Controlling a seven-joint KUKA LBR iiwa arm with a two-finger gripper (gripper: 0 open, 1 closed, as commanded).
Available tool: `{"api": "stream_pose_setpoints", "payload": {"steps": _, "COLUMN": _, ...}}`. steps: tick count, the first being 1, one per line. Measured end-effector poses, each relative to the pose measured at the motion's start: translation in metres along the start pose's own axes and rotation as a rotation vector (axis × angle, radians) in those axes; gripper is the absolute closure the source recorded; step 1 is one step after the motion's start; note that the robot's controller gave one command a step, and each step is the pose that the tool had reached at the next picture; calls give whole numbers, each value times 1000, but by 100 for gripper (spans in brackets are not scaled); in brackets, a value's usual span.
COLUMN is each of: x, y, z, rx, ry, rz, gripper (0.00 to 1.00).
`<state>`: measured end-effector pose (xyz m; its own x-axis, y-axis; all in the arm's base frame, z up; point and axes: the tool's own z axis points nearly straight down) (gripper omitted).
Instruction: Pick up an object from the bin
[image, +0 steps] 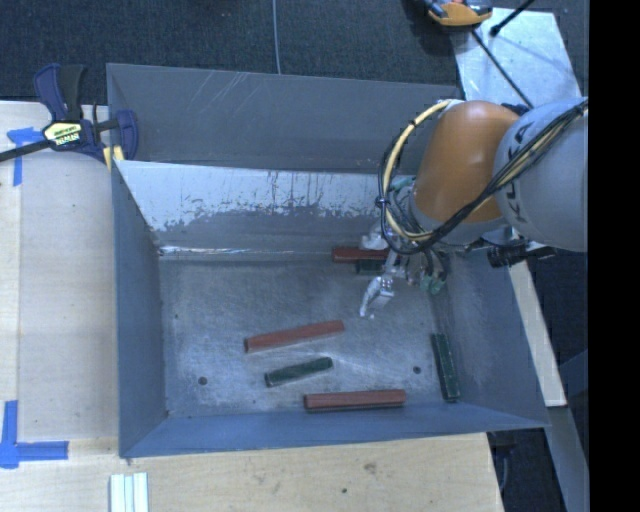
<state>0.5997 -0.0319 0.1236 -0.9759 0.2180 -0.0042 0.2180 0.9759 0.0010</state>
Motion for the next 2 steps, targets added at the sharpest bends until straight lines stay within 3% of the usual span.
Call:
{"api": "stream_pose_setpoints", "payload": {"steps": 1, "x": 53, "y": 26, "z": 44, "rx": 0, "ry": -27, "rz": -385, "gripper": 100}}
{"api": "stream_pose_setpoints", "payload": {"steps": 2, "x": 53, "y": 26, "z": 44, "rx": 0, "ry": -27, "rz": -385, "gripper": 100}}
